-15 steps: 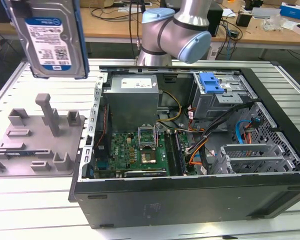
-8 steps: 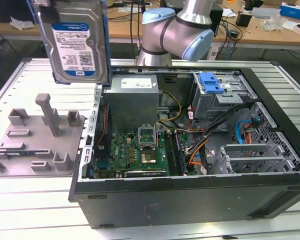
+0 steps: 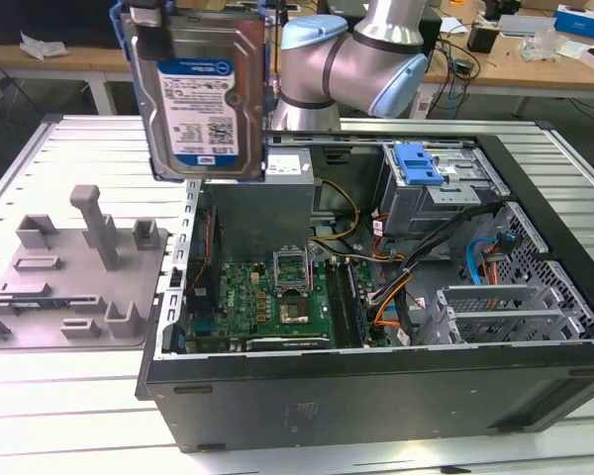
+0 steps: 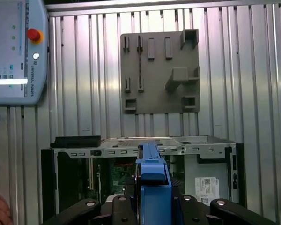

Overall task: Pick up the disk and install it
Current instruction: 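Pick up the disk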

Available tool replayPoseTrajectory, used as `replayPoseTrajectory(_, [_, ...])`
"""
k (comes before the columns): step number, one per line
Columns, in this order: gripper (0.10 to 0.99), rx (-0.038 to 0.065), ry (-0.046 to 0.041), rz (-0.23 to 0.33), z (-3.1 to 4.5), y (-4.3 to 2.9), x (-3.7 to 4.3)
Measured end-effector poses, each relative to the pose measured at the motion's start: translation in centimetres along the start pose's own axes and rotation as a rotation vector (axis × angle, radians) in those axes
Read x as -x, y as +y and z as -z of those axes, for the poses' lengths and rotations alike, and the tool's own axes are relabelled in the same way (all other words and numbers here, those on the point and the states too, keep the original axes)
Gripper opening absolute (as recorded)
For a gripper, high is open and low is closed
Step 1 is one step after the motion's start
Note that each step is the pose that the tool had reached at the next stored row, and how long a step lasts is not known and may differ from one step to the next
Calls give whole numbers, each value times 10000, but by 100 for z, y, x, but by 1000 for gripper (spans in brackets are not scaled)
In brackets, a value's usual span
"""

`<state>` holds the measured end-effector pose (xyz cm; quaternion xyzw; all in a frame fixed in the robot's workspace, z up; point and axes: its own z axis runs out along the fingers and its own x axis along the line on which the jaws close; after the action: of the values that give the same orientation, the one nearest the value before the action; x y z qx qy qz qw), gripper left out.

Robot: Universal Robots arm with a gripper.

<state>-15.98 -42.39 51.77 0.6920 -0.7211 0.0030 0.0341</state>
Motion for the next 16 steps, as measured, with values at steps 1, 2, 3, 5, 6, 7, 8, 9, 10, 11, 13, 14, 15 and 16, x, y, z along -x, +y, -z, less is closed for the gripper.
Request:
replayPoseTrajectory(1, [365,0,0,0,1,-57,-28])
replayPoseTrajectory(2, [365,-1,0,1,1,-90,-44])
replayPoseTrajectory(3, [365,0,0,-1,2,-129,-65])
replayPoseTrajectory(5, [365,0,0,1,3,-205,-105])
replayPoseTrajectory(6, [365,0,0,-1,4,-269,-137])
replayPoseTrajectory(7, [365,0,0,2,5,-317,-160])
replayPoseTrajectory(8, [365,0,0,0,5,-358,-180])
replayPoseTrajectory(9, [365,0,0,-1,6,-404,-202])
replayPoseTrajectory(10, [365,0,0,1,7,-441,-219])
replayPoseTrajectory(11, [365,0,1,-1,8,-496,-245])
replayPoseTrajectory(13, [365,0,0,0,10,-599,-292])
replayPoseTrajectory(14, [365,0,0,-1,10,-642,-311])
replayPoseTrajectory(15, [365,-1,0,1,11,-680,-327])
replayPoseTrajectory(16, [365,0,0,0,12,-716,-342])
